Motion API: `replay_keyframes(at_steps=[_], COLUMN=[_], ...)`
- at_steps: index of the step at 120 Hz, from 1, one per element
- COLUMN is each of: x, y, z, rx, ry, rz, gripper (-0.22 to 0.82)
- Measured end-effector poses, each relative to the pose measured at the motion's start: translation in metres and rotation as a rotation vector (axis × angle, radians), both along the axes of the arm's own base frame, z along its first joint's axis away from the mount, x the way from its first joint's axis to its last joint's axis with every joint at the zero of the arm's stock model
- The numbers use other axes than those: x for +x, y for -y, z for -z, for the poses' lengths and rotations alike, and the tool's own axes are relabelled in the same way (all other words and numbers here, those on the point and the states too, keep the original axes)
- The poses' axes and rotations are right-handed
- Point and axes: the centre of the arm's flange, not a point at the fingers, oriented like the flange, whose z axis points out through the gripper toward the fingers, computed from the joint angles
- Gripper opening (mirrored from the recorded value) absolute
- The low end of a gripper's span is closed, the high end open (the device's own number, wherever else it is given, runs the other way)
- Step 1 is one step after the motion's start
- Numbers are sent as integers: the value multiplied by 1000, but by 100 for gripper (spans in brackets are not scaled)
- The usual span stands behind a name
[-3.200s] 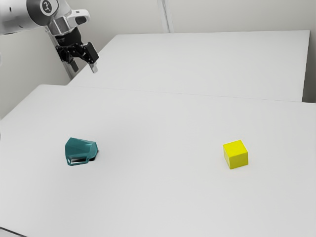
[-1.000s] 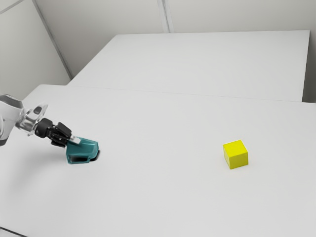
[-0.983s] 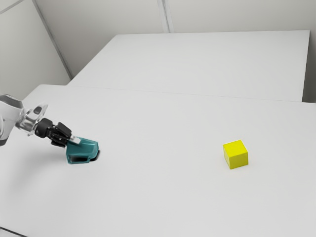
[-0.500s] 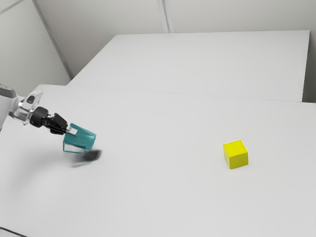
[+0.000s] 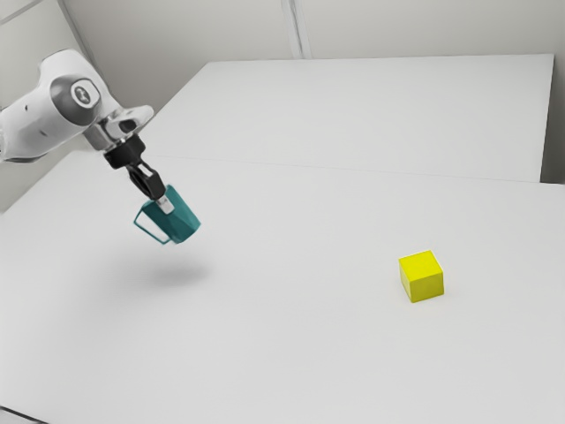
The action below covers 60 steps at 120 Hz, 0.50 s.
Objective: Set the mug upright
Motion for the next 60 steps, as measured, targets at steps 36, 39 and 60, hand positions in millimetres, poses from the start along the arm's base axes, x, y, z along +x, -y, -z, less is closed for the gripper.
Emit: replay_keyframes(at_steps=[36, 39, 60], x=[22, 24, 25], y=[48, 51, 60], z=[28, 34, 73], rx=[269, 278, 319], ry=[40, 39, 26], rz=[25, 22, -5], gripper=[-18, -18, -18])
